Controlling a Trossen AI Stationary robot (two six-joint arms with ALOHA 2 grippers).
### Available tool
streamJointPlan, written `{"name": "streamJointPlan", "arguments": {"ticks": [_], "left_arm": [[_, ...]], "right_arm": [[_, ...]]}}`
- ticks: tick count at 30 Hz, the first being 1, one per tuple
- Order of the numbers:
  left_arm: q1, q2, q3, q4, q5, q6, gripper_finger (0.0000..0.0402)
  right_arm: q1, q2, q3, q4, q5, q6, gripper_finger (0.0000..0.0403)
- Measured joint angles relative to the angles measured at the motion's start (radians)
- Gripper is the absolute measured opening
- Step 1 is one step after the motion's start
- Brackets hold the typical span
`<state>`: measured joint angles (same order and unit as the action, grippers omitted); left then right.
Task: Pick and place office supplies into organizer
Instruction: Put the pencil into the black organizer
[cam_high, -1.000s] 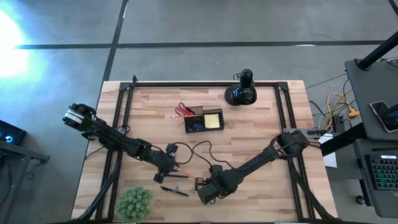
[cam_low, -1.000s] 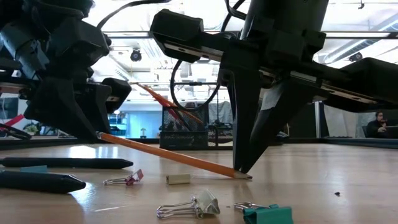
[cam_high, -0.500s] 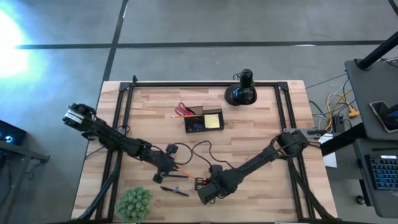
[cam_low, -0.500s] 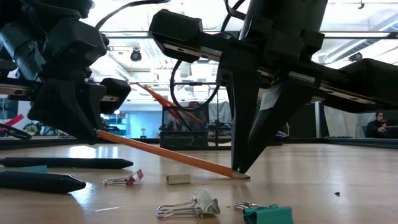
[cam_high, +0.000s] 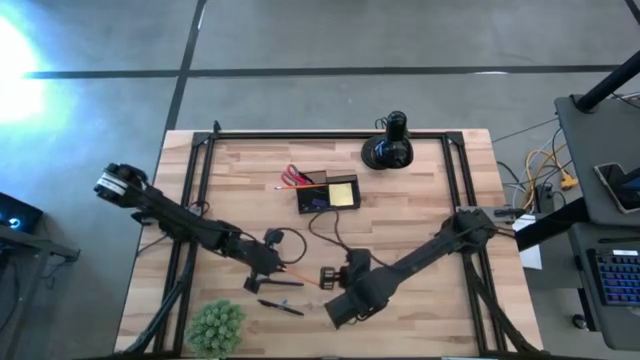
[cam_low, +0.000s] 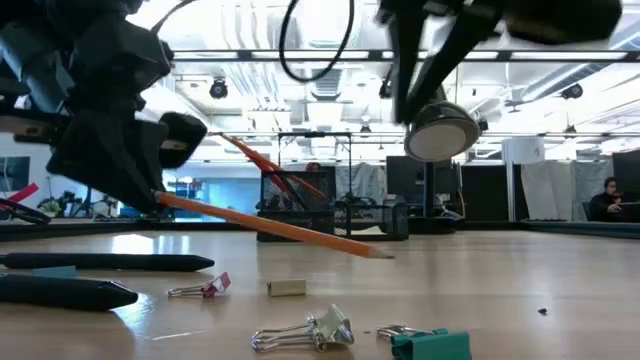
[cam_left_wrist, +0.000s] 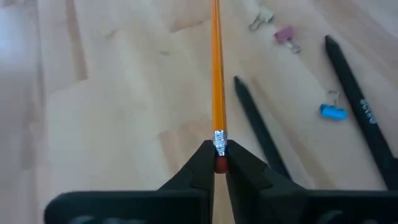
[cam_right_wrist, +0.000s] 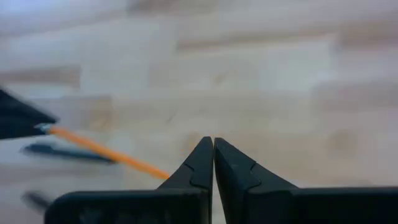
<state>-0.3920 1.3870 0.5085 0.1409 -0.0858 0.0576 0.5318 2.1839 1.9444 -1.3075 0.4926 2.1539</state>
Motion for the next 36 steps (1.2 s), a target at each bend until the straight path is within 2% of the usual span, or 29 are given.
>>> {"name": "streamJointPlan", "arguments": {"ticks": [4, 8, 11, 15, 19, 22, 26, 36], "left_arm": [[0.006, -0.112, 0.063, -0.231, -0.072, 0.004, 0.0007], [0.025, -0.217, 0.176, -0.516, -0.195, 0.009, 0.0006], [0.06, -0.267, 0.284, -0.736, -0.297, 0.003, 0.0006], [0.14, -0.264, 0.426, -0.994, -0.386, 0.0, 0.0005], [0.228, -0.233, 0.553, -1.167, -0.463, 0.001, 0.0005], [0.291, -0.21, 0.627, -1.202, -0.501, 0.027, 0.0005], [0.367, -0.167, 0.689, -1.227, -0.502, 0.089, 0.0004], [0.469, -0.002, 0.722, -1.276, -0.47, 0.303, 0.0004]], "right_arm": [[0.003, -0.004, 0.126, -0.266, 0.046, 0.003, 0.0009], [0.002, -0.014, 0.138, -0.259, 0.089, -0.075, 0.0009], [0.001, -0.028, 0.113, -0.267, 0.088, -0.035, 0.0009], [0.002, -0.035, 0.082, -0.264, 0.083, -0.018, 0.0009], [0.002, -0.035, 0.072, -0.265, 0.084, -0.015, 0.0009], [0.001, -0.035, 0.067, -0.263, 0.085, -0.015, 0.0009], [0.001, -0.035, 0.063, -0.262, 0.09, -0.015, 0.0009], [0.007, -0.036, 0.063, -0.258, 0.111, -0.019, 0.0009]]}}
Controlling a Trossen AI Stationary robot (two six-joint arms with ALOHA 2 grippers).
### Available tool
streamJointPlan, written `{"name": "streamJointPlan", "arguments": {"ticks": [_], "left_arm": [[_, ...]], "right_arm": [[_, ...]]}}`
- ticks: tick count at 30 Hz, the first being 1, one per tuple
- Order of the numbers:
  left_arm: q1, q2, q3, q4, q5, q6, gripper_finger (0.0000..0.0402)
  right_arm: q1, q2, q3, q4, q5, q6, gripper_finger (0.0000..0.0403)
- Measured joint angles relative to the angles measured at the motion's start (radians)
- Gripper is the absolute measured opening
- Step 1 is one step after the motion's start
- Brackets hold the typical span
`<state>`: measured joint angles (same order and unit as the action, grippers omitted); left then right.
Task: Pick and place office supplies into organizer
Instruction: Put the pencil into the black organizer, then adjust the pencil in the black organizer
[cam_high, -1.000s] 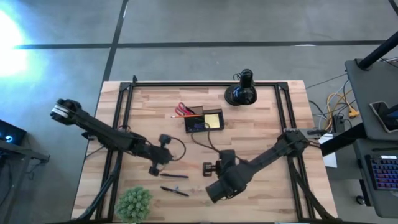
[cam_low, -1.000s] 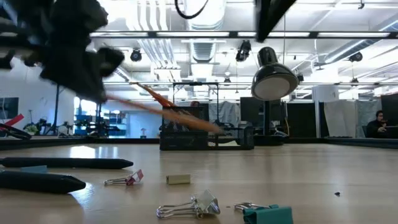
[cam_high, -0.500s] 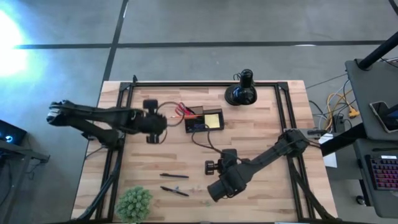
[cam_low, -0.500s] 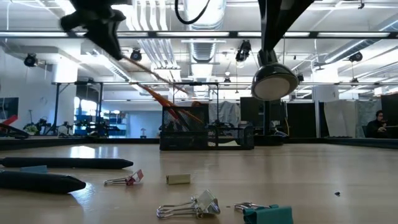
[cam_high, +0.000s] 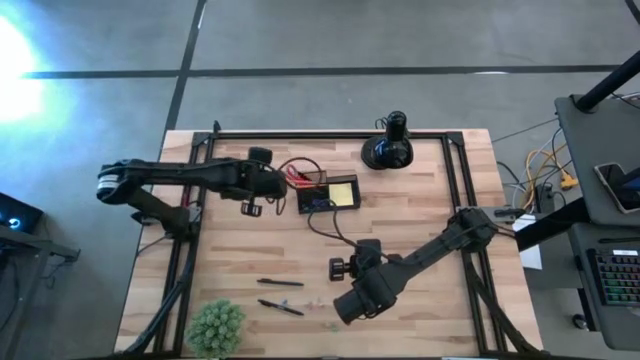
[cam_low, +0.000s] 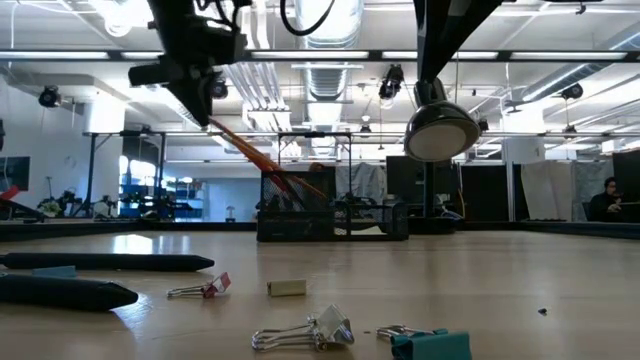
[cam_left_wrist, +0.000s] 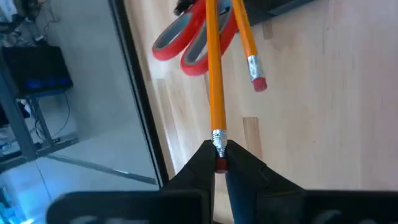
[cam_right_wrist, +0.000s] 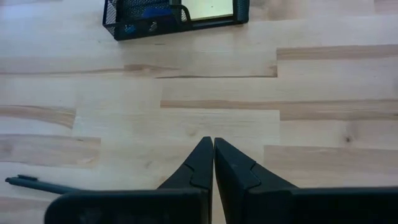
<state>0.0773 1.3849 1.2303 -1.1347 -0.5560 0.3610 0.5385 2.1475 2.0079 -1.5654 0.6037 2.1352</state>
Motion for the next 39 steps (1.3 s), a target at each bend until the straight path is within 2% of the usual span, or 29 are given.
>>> {"name": "streamJointPlan", "arguments": {"ticks": [12, 18, 28, 33, 36, 39], "left_arm": [[0.002, 0.032, 0.147, 0.048, -0.023, 0.199, 0.0016], [0.008, 0.095, 0.149, -0.071, -0.005, 0.221, 0.0005], [0.009, 0.105, 0.154, 0.03, -0.054, 0.312, 0.0023], [0.021, 0.106, 0.154, 0.021, -0.05, 0.371, 0.003], [0.031, 0.112, 0.153, -0.002, -0.058, 0.405, 0.0023], [0.041, 0.111, 0.152, -0.009, -0.125, 0.44, 0.0007]], "right_arm": [[0.007, 0.0, -0.01, 0.0, 0.002, -0.015, 0.0009], [0.007, 0.0, -0.015, -0.001, 0.002, -0.015, 0.0009], [0.007, 0.0, -0.024, -0.001, 0.002, -0.016, 0.0009], [0.007, 0.0, -0.025, 0.0, 0.002, -0.015, 0.0009], [0.007, 0.0, -0.026, 0.0, 0.001, -0.015, 0.0009], [0.007, 0.0, -0.026, 0.0, 0.001, -0.015, 0.0009]]}}
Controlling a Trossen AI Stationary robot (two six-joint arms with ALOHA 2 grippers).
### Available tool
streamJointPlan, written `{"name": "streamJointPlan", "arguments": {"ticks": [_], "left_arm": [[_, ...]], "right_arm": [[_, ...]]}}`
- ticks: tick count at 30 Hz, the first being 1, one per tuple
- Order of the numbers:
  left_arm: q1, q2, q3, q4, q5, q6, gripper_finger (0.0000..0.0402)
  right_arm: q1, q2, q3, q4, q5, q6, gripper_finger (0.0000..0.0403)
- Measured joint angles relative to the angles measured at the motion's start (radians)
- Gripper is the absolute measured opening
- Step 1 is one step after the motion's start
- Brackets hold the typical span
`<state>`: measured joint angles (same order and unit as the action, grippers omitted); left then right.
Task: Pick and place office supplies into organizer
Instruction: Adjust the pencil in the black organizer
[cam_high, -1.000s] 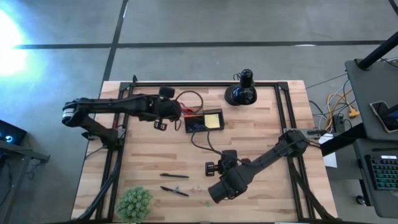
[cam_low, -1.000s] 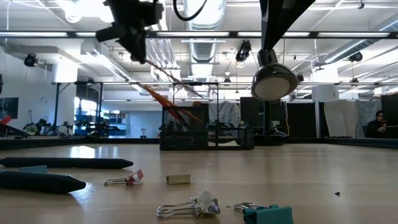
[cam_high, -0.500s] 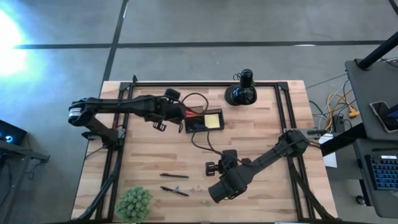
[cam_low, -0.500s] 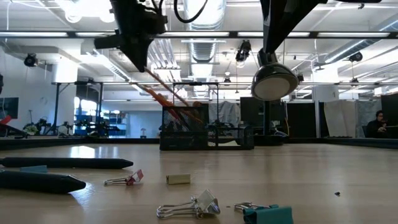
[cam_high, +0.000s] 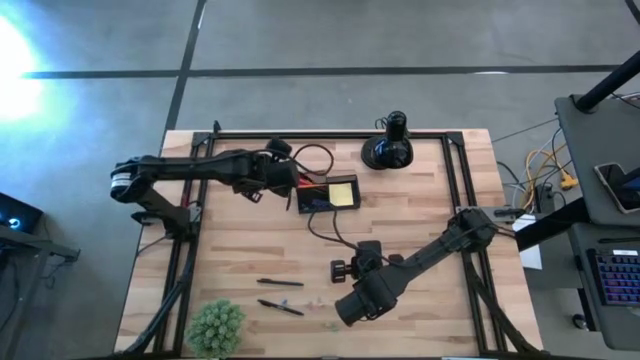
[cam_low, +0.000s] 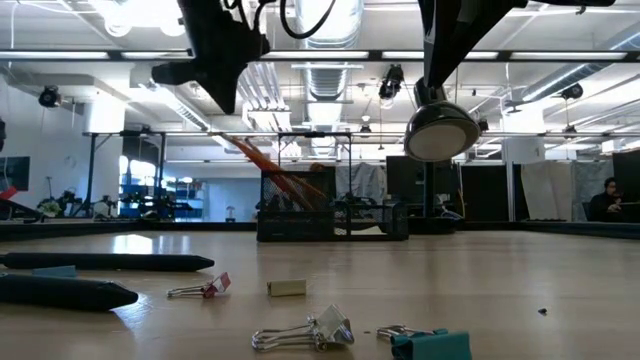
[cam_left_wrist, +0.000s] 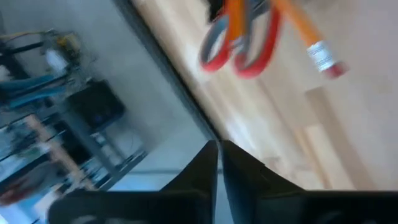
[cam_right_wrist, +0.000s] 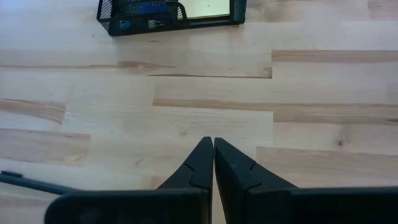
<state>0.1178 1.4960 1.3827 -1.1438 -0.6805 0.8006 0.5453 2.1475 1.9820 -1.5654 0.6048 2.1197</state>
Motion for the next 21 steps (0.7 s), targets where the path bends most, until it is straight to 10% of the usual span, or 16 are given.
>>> {"name": "streamJointPlan", "arguments": {"ticks": [11, 21], "left_arm": [[0.006, -0.003, 0.036, 0.026, 0.053, -0.057, 0.0002], [0.043, -0.193, -0.071, 0.131, 0.472, -0.474, 0.0035]], "right_arm": [[0.002, 0.0, 0.0, 0.0, -0.001, 0.0, 0.0009], [0.009, 0.0, -0.004, 0.0, -0.002, 0.0, 0.0009]]}}
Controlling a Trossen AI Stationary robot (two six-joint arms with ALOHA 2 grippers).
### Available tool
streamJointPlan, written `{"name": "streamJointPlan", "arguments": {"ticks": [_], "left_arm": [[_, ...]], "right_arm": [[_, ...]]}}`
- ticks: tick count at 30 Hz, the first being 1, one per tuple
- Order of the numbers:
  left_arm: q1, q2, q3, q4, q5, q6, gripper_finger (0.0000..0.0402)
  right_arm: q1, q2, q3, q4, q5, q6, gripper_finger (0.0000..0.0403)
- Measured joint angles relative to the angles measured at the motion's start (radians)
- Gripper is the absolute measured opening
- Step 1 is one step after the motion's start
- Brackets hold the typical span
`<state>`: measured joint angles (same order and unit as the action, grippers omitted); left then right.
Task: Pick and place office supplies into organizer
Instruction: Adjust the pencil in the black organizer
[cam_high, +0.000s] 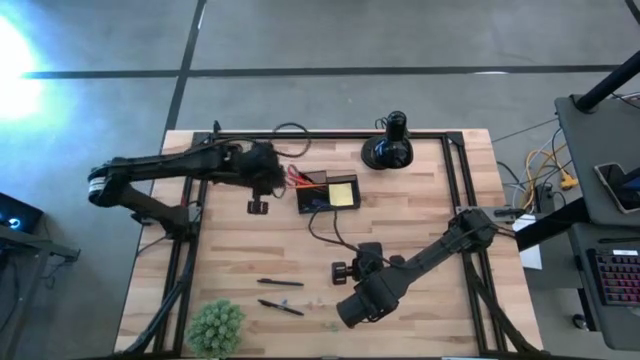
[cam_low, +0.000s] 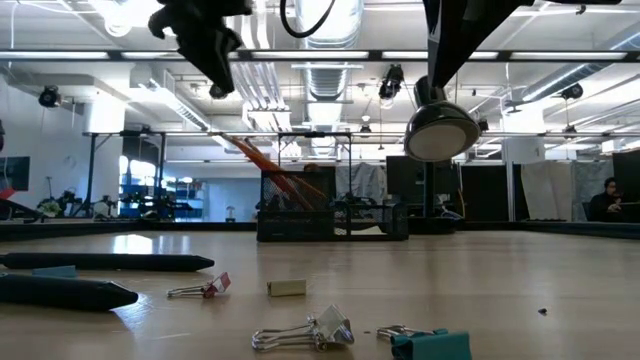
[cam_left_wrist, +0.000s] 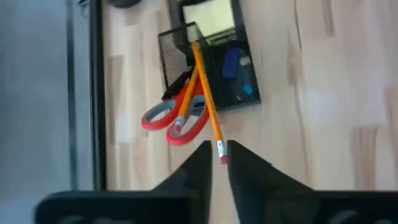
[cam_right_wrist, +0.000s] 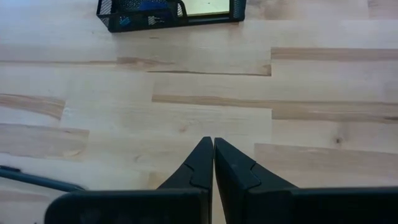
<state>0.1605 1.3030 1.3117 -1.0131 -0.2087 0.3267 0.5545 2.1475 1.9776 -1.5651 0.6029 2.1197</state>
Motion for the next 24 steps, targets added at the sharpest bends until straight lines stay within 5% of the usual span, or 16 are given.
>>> {"name": "streamJointPlan", "arguments": {"ticks": [9, 18, 24], "left_arm": [[0.037, -0.183, -0.265, 0.234, 0.043, -0.404, 0.0154], [0.037, -0.228, -0.471, 0.424, 0.06, -0.157, 0.0173], [0.04, -0.239, -0.527, 0.543, 0.069, -0.135, 0.0173]], "right_arm": [[0.0, 0.0, -0.009, -0.001, 0.0, -0.003, 0.0009], [0.0, 0.0, -0.009, 0.001, -0.002, -0.008, 0.0009], [0.0, 0.0, -0.009, 0.003, -0.008, -0.007, 0.0009]]}}
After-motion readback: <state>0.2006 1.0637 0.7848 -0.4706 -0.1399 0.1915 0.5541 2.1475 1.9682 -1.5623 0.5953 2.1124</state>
